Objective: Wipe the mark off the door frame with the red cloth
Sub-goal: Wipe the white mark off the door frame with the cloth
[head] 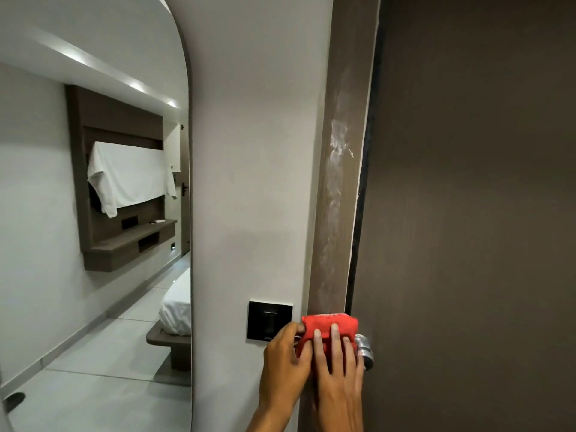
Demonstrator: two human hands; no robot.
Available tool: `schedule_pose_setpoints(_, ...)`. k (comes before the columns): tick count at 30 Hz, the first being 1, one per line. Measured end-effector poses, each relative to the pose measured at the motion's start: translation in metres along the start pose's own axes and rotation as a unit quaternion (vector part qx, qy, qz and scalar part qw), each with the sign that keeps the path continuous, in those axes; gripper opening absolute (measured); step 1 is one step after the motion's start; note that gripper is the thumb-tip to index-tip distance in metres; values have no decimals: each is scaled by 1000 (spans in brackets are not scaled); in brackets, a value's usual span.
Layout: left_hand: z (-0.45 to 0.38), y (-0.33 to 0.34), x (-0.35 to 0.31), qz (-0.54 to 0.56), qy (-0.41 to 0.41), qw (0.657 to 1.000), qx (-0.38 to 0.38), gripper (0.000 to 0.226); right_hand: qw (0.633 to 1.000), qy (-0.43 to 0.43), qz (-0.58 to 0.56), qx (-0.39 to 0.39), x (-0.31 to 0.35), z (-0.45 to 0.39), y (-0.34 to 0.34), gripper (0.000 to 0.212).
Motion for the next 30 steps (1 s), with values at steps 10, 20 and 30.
schedule_pose_setpoints(10,-75,-62,-86,-144,247,933,-218,51,989,-74,119,-48,-12,-12,32,69)
schedule_pose_setpoints(20,-193,-52,-164,-309,373,831,-273,61,957,-125,184,-188,-27,-22,64,60)
schedule_pose_setpoints(30,-198,-51,-161,-316,392,815,-289,67,974,-106,30,-200,-13,-114,-7,88)
Point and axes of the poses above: each hand's wrist, its own z-axis away from the middle knuckle, its own y-axis out of the palm, x = y × z, the point moved 3 cm from there along -z, towards the middle knuckle, and after that the axes turned 10 degrees about -y, right-handed, at the moved point
